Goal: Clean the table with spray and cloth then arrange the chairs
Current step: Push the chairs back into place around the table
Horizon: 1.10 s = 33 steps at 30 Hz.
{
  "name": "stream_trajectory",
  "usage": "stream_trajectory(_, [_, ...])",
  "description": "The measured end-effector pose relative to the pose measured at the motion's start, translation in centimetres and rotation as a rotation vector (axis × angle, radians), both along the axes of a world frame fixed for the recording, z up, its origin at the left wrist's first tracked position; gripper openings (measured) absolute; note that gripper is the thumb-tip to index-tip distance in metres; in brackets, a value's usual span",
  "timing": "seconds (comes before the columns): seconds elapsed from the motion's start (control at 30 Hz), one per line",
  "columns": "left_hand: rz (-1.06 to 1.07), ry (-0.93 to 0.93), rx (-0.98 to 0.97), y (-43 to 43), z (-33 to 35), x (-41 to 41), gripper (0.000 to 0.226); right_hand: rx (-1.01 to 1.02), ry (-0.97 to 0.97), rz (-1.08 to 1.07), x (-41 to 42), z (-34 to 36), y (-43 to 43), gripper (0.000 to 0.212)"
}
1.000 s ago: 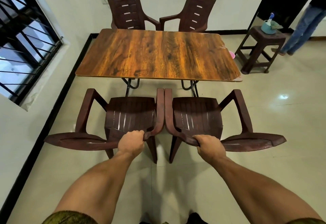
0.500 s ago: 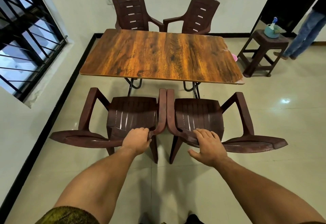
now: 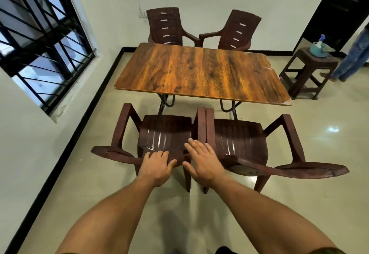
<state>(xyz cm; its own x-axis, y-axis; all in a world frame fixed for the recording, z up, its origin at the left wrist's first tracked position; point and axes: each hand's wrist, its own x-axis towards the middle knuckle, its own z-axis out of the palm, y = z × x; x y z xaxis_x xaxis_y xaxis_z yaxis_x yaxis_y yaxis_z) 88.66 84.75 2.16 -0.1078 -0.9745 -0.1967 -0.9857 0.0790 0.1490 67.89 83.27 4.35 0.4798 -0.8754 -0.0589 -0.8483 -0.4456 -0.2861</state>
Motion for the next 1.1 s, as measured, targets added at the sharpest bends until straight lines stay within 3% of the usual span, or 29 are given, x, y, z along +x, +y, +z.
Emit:
stream_trajectory(0.23, [0.079,-0.068,-0.029,2.0,0.0,7.6,0.055,0.135,0.104,0.141,9.7,-0.5,-0.2,0.064])
stream_trajectory(0.37, [0.106,-0.084,-0.035,1.5,0.4,11.1,0.075,0.177,0.097,0.155,12.7,-1.2,-1.1,0.065])
stream_trajectory(0.5, [0.146,-0.055,-0.021,0.0,0.2,15.9,0.056,0.254,0.031,0.137,17.8,-1.9,-3.4,0.065])
stream_trajectory(1.1, [-0.041,-0.157,0.261,-16.9,-1.8,34.1,0.057,0.436,-0.074,-0.068,38.1,-7.7,-18.4,0.060])
